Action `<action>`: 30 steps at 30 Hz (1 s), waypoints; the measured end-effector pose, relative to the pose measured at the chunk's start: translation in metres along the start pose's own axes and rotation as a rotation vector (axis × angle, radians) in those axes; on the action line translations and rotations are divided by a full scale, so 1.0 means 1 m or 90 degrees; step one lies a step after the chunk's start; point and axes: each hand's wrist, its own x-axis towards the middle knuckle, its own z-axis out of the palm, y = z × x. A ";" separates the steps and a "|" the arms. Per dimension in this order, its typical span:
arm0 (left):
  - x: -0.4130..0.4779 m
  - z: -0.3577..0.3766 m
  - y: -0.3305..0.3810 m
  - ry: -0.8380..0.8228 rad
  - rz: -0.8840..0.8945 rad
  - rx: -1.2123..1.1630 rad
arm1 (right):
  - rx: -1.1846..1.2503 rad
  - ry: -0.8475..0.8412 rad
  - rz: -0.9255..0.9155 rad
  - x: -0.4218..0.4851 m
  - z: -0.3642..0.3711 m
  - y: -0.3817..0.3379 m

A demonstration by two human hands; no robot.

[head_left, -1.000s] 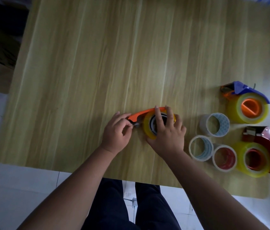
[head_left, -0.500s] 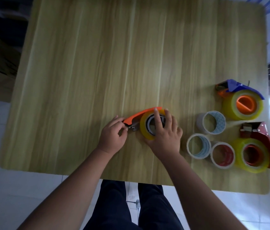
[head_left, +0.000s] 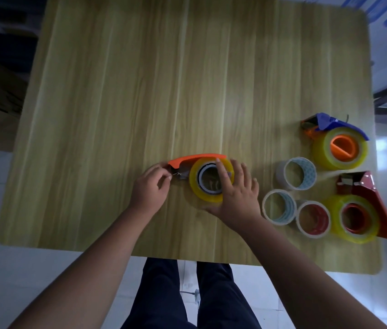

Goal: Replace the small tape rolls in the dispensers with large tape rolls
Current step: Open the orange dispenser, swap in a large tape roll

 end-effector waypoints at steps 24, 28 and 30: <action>0.011 -0.027 0.025 -0.151 -0.052 0.014 | -0.001 -0.088 -0.062 0.022 -0.028 0.000; 0.025 -0.020 0.053 -0.218 -0.073 -0.007 | 0.033 -0.089 -0.047 0.019 -0.033 0.007; 0.029 -0.019 0.062 -0.222 -0.081 -0.020 | 0.049 -0.084 -0.038 0.017 -0.036 0.014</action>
